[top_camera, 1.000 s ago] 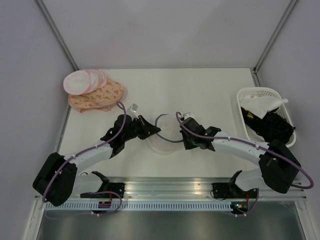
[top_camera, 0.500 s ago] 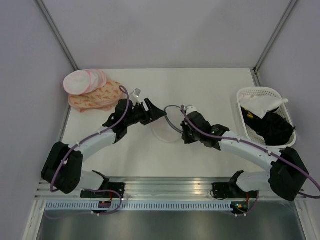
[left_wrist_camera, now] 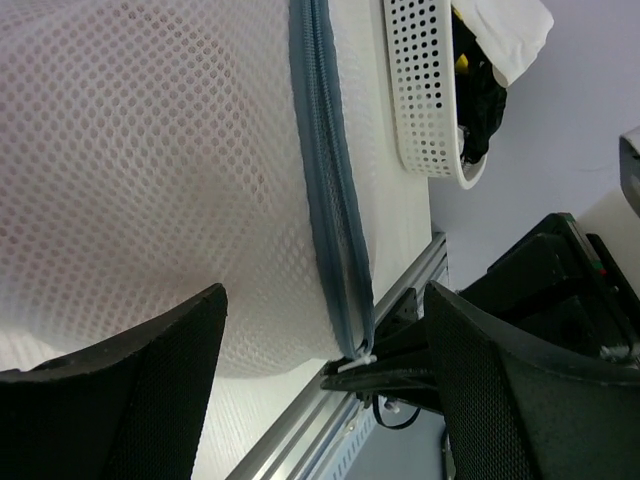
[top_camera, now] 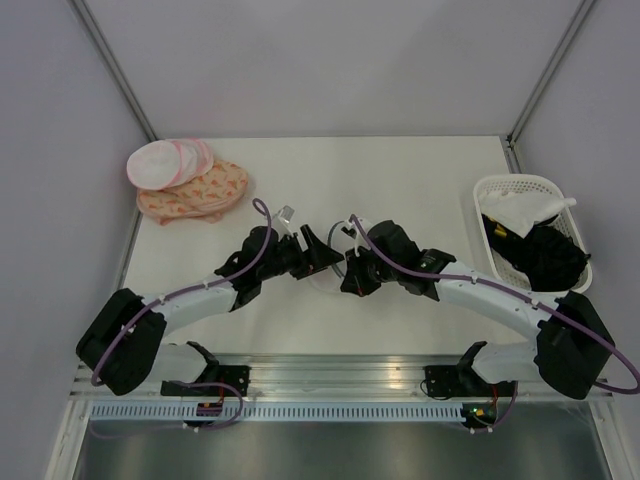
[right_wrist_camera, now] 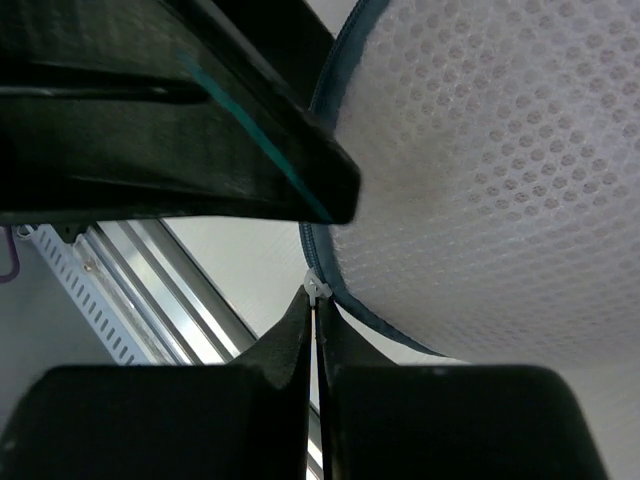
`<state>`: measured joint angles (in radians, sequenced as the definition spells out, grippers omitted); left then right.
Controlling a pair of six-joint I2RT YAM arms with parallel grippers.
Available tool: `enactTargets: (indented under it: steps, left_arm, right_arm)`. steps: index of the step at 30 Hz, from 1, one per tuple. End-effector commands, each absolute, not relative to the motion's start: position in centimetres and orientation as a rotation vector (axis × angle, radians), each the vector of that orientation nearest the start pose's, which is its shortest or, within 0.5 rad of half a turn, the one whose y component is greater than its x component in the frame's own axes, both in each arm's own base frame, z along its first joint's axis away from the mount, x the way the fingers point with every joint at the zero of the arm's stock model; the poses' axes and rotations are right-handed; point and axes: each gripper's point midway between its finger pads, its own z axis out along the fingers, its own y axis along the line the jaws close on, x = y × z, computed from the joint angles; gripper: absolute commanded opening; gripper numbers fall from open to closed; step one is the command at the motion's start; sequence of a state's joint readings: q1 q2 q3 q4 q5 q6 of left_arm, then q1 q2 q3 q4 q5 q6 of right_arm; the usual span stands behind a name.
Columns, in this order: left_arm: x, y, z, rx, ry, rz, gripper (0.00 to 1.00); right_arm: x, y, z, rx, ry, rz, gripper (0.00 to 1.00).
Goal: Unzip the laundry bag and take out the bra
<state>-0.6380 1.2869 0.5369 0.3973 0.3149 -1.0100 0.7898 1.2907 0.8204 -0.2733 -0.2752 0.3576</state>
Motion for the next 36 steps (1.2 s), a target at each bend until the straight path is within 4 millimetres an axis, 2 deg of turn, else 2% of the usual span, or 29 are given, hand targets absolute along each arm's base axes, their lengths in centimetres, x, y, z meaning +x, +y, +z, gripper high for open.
enactTargets:
  steps: [1, 3, 6, 7, 10, 14, 17, 19, 21, 22, 26, 28, 29, 30, 31, 33, 35, 36]
  left_arm:
    - [26.0, -32.0, 16.7, -0.124, 2.088, -1.422, 0.83]
    - [26.0, -32.9, 17.0, -0.101, 2.084, -1.442, 0.80]
    - [25.9, -33.3, 16.5, -0.090, 2.088, -1.451, 0.56]
    - [26.1, -33.1, 16.2, -0.101, 2.088, -1.437, 0.41]
    - [26.2, -32.2, 15.8, -0.129, 2.082, -1.393, 0.16]
    - [26.7, -30.7, 15.5, -0.169, 2.093, -1.327, 0.03]
    - [27.2, -29.5, 15.4, -0.191, 2.095, -1.307, 0.02]
    - [27.1, -28.9, 15.2, -0.200, 2.101, -1.298, 0.02]
    - [27.3, -28.2, 15.1, -0.210, 2.097, -1.296, 0.02]
    - [27.1, -28.1, 15.2, -0.205, 2.096, -1.304, 0.02]
    - [26.4, -27.9, 15.1, -0.178, 2.115, -1.322, 0.02]
    - [25.9, -28.1, 15.2, -0.155, 2.113, -1.349, 0.04]
    - [25.6, -28.1, 15.4, -0.147, 2.107, -1.361, 0.09]
    - [25.4, -28.0, 15.5, -0.136, 2.102, -1.367, 0.19]
    - [25.2, -27.8, 15.4, -0.143, 2.100, -1.363, 0.45]
    - [25.3, -27.2, 16.1, -0.149, 2.061, -1.335, 0.70]
    - [25.1, -26.1, 16.3, -0.172, 2.047, -1.283, 0.77]
    - [25.6, -25.2, 16.0, -0.209, 2.037, -1.218, 0.81]
  right_arm:
    - [19.2, 29.5, 12.4, -0.744, 2.317, 0.934, 0.01]
    - [19.0, 29.4, 12.4, -0.749, 2.317, 0.941, 0.00]
    - [19.0, 29.2, 12.5, -0.745, 2.314, 0.929, 0.00]
    - [18.9, 29.2, 12.5, -0.743, 2.315, 0.930, 0.00]
    - [18.9, 28.9, 12.4, -0.733, 2.325, 0.918, 0.00]
    - [18.9, 28.0, 11.3, -0.688, 2.380, 0.864, 0.00]
    - [18.7, 26.9, 10.0, -0.638, 2.437, 0.800, 0.00]
    - [18.9, 25.1, 8.5, -0.569, 2.497, 0.682, 0.01]
    - [19.1, 23.9, 7.6, -0.519, 2.529, 0.597, 0.00]
    - [19.4, 22.7, 6.8, -0.480, 2.547, 0.506, 0.00]
    - [21.1, 20.1, 5.8, -0.308, 2.557, 0.299, 0.00]
    - [22.0, 19.9, 5.5, -0.279, 2.551, 0.250, 0.00]
    - [22.3, 19.8, 5.3, -0.267, 2.553, 0.234, 0.00]
    - [22.7, 20.1, 5.4, -0.266, 2.546, 0.235, 0.00]
    - [22.9, 20.2, 4.9, -0.265, 2.555, 0.219, 0.00]
    - [23.3, 20.1, 4.2, -0.259, 2.570, 0.181, 0.01]
    - [23.6, 20.0, 3.8, -0.249, 2.573, 0.166, 0.00]
    - [23.7, 19.8, 3.6, -0.244, 2.577, 0.149, 0.00]
